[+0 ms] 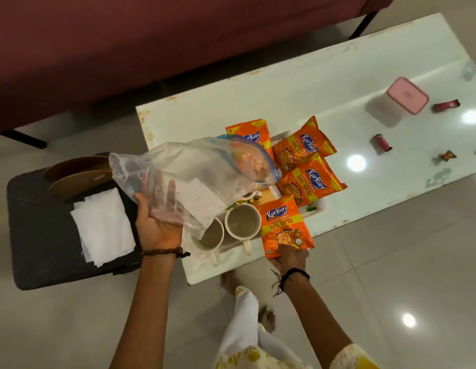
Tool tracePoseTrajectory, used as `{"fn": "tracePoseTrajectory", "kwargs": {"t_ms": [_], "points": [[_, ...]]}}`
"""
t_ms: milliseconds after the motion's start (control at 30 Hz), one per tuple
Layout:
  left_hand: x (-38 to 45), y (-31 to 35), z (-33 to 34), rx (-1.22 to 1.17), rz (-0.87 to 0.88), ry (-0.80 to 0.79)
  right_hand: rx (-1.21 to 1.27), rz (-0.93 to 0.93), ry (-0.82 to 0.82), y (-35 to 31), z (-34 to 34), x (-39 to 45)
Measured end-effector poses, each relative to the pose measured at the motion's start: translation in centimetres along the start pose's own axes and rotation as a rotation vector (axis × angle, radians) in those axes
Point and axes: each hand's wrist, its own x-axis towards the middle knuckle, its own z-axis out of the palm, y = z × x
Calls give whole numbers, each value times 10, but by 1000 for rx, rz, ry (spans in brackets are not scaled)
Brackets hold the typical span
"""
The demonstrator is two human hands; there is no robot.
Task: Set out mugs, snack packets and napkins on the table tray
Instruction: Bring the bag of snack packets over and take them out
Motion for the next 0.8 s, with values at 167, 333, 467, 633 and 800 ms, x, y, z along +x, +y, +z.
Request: {"fn": "tracePoseTrajectory", "kwargs": {"t_ms": [167,333,467,633,800], "points": [[-12,-7,-4,8,-50,-52,29,-29,-136,-13,-1,-9],[-33,-16,-4,-44,-86,-52,-260,-192,94,-36,-13,-45],[-59,-22,3,-85,-153,-75,-144,-210,-383,-49,-12,-96],[-88,-29,-2,-105,-248,-71,102,-15,-745,-56,2,-126],[-83,-7,-25,6,-342,-74,-59,-246,-838,-79,-5,-118]]}}
